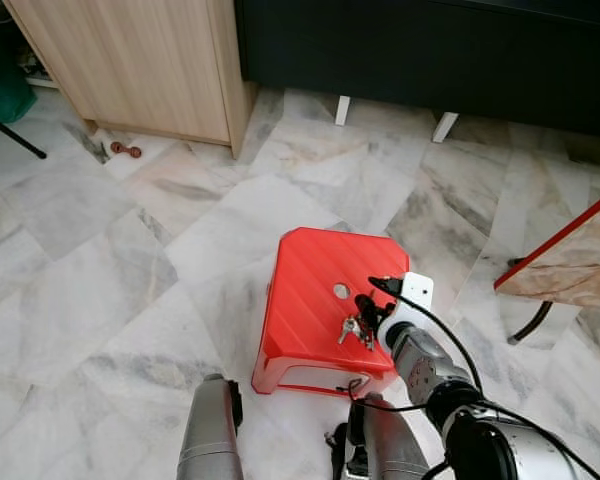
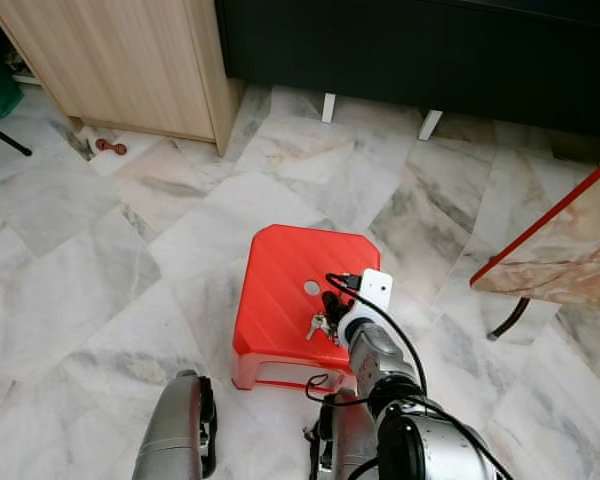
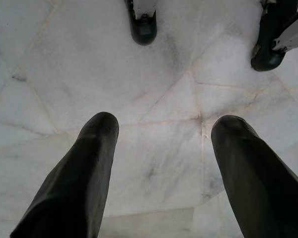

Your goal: Hang keys on a hook

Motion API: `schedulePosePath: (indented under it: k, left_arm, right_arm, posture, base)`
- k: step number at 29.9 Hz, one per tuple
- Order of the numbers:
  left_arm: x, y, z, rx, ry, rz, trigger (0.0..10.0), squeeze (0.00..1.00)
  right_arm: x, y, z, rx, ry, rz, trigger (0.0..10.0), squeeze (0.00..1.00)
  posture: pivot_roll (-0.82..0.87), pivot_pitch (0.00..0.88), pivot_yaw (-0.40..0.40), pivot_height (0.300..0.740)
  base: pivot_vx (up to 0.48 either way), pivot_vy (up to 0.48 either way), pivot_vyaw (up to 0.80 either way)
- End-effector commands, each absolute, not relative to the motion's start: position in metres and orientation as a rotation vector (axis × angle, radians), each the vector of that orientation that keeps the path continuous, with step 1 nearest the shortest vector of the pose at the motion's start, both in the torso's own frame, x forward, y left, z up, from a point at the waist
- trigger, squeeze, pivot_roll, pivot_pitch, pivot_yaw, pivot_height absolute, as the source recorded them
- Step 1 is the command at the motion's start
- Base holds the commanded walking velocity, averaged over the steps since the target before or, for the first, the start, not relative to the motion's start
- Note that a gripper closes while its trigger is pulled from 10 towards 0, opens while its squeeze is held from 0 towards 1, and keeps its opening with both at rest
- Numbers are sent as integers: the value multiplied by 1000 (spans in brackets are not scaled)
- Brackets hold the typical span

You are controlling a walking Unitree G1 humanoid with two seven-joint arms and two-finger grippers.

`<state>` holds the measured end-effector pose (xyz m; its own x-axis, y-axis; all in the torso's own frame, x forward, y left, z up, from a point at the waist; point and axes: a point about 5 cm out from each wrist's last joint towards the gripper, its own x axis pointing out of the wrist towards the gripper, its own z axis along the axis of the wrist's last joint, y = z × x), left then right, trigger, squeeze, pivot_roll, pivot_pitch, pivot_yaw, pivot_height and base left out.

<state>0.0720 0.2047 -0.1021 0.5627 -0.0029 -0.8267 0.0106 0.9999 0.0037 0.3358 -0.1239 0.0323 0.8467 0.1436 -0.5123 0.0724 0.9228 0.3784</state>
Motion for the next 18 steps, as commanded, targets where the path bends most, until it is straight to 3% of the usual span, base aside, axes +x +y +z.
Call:
schedulePosePath:
  k: [1, 2, 3, 4, 18]
  left_arm:
    - [52, 200, -106, -13, 1023, -8, 10000, 0]
    - [52, 200, -106, -13, 1023, -8, 10000, 0]
    - [51, 200, -106, -12, 1023, -7, 10000, 0]
    - [51, 200, -106, -12, 1023, -7, 10000, 0]
    - [35, 199, -104, -15, 1024, -10, 10000, 0]
  right_arm:
    - [324, -126, 17, 395, 640, 24, 10000, 1000]
    - [322, -126, 16, 396, 647, 27, 10000, 1000]
    - [321, -125, 14, 393, 654, 32, 10000, 561]
    - [320, -125, 13, 388, 663, 35, 10000, 8]
    - [318, -118, 12, 385, 684, 63, 10000, 0]
  posture:
    - [161, 334, -103, 650]
    - [164, 336, -103, 650]
    - [164, 336, -103, 650]
    - [163, 339, -102, 650]
    - [169, 382, -94, 650]
  base:
    - [0, 0, 0]
    - [0, 0, 0]
    - [0, 0, 0]
    - [0, 0, 0]
    - [0, 0, 0]
